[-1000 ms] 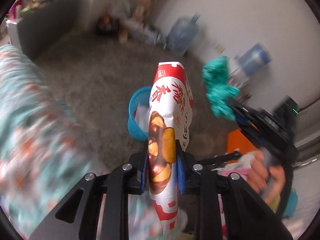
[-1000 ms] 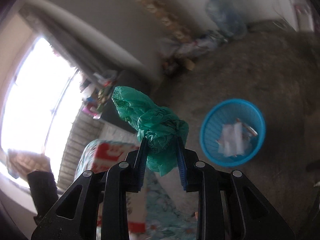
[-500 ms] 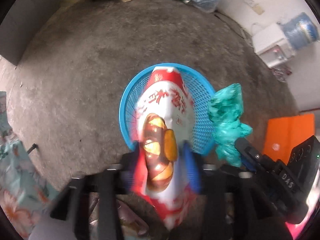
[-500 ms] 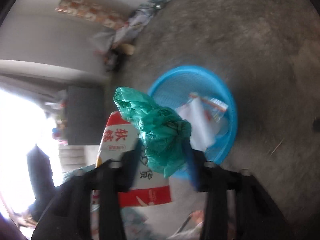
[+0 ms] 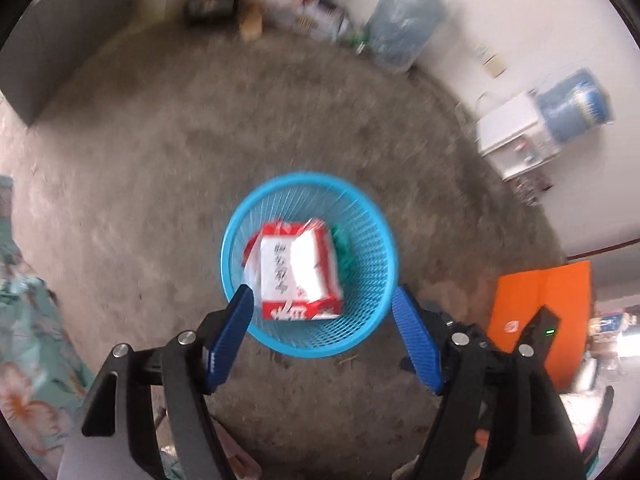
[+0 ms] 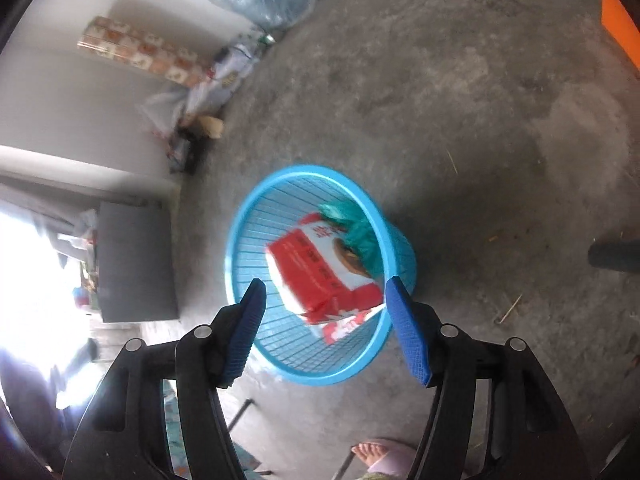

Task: Collect trash
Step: 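Move both tools back to the quilt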

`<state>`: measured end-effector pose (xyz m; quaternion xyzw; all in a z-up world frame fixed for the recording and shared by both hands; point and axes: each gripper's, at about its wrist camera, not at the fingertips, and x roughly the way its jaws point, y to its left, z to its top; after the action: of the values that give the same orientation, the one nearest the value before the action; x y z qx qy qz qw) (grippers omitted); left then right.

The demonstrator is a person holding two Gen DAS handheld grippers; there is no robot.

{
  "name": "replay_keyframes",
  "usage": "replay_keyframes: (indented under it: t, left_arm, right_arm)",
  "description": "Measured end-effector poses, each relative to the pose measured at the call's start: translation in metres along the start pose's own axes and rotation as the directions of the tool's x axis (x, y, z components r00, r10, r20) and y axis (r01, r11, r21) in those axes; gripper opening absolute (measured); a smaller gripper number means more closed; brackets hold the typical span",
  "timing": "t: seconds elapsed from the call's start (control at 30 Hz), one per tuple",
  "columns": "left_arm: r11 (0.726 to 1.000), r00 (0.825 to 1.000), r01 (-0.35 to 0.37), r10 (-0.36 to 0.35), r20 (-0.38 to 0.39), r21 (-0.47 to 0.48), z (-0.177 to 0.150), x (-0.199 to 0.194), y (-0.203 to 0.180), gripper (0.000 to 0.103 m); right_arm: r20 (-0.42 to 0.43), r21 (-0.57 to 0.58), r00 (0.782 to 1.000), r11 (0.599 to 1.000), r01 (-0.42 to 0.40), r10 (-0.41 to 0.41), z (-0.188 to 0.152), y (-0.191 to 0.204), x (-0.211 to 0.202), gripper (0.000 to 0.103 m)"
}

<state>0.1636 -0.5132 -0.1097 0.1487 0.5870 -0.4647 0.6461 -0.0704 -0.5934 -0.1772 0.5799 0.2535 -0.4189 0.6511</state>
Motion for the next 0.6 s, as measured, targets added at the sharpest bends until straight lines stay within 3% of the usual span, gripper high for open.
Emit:
replay_keyframes:
  t: [0.1, 0.17, 0.27, 0.33, 0.5, 0.6]
  left_arm:
    - [0.999, 0.994, 0.043, -0.045, 0.104, 0.024, -0.011, -0.060, -0.002, 0.074]
    - [0.998, 0.980, 0.063, -0.068, 0.188, 0.030, -0.024, -0.106, 0.001, 0.081]
    - [0.997, 0.948, 0.068, -0.078, 0.310, 0.044, -0.056, -0.171, 0.011, 0.087]
    - [0.998, 0.926, 0.035, -0.052, 0.373, 0.052, -0.081, -0.207, 0.020, 0.092]
    - [0.999, 0.868, -0.040, 0.039, 0.496, -0.010, -0.156, -0.276, 0.050, 0.097]
    - [0.991, 0.852, -0.111, 0.136, 0.506, -0.081, -0.196, -0.299, 0.068, 0.097]
  right_arm:
    - [0.020, -0.077, 0.999, 0.996, -0.038, 0.039, -0.010, 0.027, -0.018, 0.061]
    - [0.031, -0.147, 0.997, 0.987, -0.067, 0.073, -0.017, 0.050, -0.030, 0.061]
    - [0.039, -0.278, 0.991, 0.954, -0.113, 0.129, -0.037, 0.089, -0.056, 0.062]
    - [0.036, -0.375, 0.987, 0.918, -0.130, 0.154, -0.054, 0.116, -0.073, 0.065]
    - [-0.019, -0.628, 0.973, 0.754, -0.191, 0.231, -0.120, 0.185, -0.113, 0.072]
    - [-0.081, -0.723, 0.961, 0.648, -0.239, 0.264, -0.162, 0.213, -0.128, 0.080]
